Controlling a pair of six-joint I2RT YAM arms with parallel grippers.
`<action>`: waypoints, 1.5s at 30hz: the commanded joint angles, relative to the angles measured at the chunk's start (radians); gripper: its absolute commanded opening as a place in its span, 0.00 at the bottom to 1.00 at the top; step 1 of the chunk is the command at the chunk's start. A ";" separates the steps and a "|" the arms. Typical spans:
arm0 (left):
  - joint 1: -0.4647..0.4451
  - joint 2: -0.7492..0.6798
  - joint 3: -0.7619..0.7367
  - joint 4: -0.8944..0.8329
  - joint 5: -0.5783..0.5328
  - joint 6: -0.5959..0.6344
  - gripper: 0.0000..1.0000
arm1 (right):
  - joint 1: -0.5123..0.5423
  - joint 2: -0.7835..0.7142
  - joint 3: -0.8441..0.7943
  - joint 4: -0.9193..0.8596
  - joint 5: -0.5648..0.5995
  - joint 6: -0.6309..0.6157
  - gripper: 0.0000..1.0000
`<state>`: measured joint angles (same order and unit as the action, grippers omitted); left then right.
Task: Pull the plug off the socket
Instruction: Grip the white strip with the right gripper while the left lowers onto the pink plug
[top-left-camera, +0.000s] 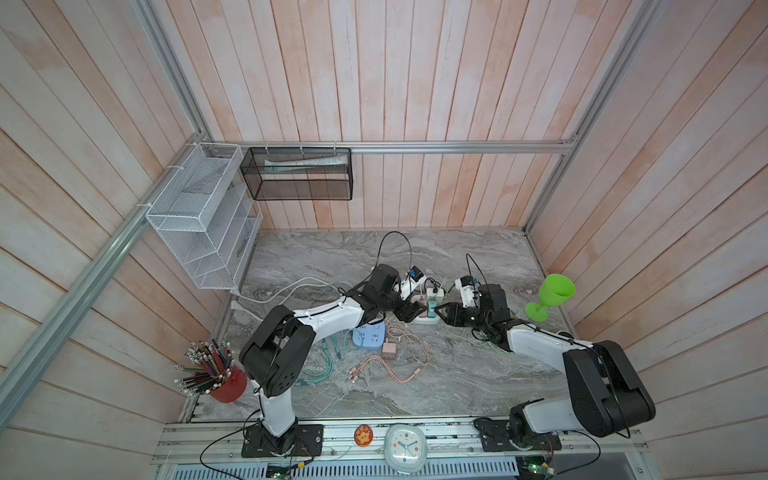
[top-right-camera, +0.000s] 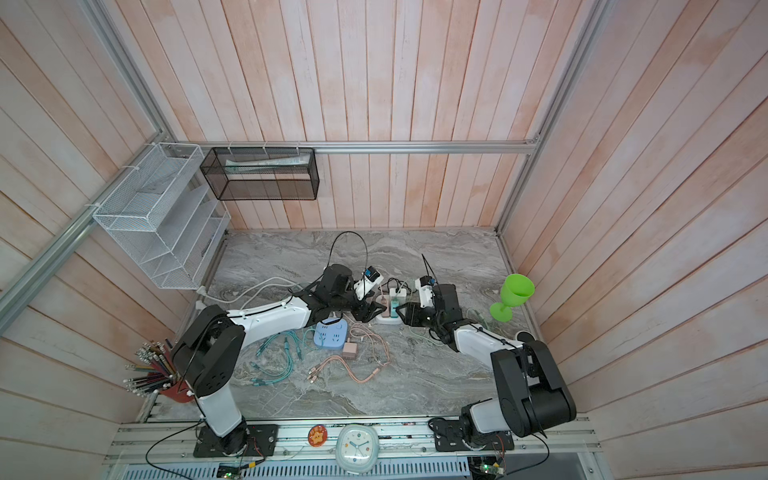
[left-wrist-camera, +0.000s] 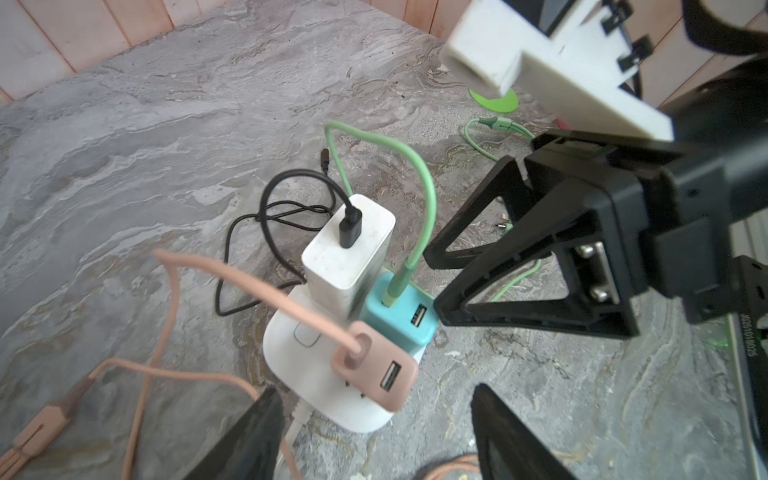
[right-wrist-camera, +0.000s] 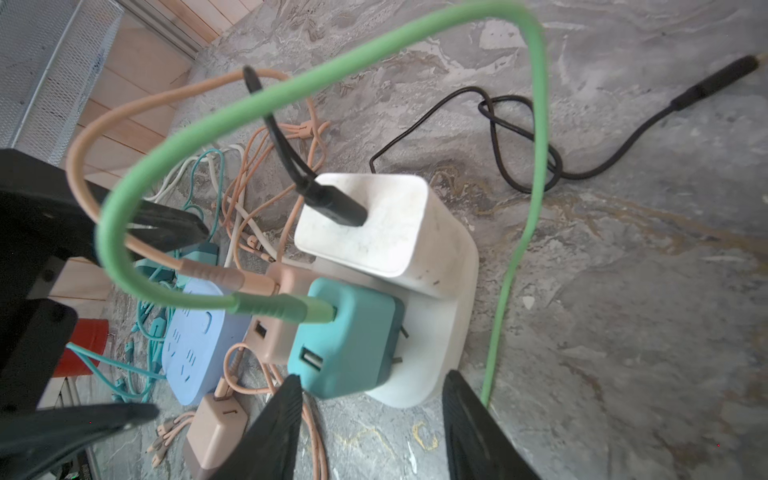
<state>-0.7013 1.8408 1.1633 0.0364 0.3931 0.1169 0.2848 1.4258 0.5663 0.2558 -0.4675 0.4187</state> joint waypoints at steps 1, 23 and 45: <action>-0.025 0.049 0.049 -0.034 0.006 0.018 0.73 | -0.013 0.006 0.023 -0.020 -0.017 0.003 0.52; -0.119 0.078 0.115 -0.016 -0.122 -0.096 0.70 | -0.088 -0.047 -0.034 -0.027 -0.105 0.000 0.51; -0.026 0.053 -0.005 -0.006 0.081 0.132 0.72 | -0.087 0.018 -0.025 -0.016 -0.162 0.043 0.51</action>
<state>-0.7361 1.8812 1.1660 0.0071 0.4175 0.2092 0.2001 1.4208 0.5228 0.2398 -0.6205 0.4526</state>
